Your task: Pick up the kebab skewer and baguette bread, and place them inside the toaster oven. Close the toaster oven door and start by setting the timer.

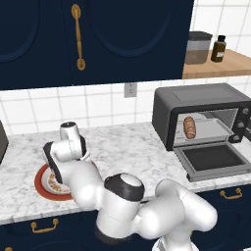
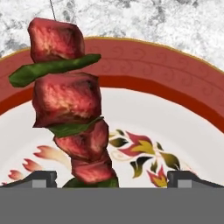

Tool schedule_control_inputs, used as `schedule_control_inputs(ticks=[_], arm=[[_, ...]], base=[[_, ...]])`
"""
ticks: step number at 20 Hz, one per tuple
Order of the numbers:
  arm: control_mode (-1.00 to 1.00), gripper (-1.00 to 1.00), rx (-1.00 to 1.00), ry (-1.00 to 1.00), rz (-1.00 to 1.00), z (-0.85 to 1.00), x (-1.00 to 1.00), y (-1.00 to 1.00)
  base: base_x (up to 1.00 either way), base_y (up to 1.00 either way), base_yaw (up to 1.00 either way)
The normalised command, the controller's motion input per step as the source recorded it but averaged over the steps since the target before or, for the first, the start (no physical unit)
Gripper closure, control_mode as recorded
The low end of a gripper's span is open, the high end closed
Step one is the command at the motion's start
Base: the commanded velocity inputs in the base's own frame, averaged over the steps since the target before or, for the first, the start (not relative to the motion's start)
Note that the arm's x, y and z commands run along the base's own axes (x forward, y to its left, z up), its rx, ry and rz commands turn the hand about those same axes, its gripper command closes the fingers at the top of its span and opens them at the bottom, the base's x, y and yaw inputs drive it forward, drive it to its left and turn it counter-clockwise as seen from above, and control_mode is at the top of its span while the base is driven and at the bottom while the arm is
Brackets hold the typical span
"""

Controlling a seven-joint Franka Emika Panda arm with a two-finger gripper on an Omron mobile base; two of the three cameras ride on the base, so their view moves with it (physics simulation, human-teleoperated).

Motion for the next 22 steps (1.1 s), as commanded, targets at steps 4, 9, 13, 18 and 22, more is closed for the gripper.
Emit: schedule_control_inputs(ticks=[4, 9, 13, 18, 22], arm=[[-1.0, -1.0, 0.01, 0.0, 0.0, -0.16, 0.11, 0.0], [-1.0, 1.0, 0.02, 0.0, 0.0, -0.08, 0.01, 0.0], [-1.0, 1.0, 0.03, 0.0, 0.0, -0.1, -0.05, -0.25], [-1.0, 1.0, 0.05, -0.02, 0.0, 0.17, -0.27, -0.4], [-1.0, 1.0, 0.13, -0.15, 0.0, 0.91, -0.29, -0.52]], base=[[0.0, 0.0, 0.0], [0.0, 0.0, 0.0], [0.0, 0.0, 0.0], [0.0, 0.0, 0.0], [0.0, 0.0, 0.0]])
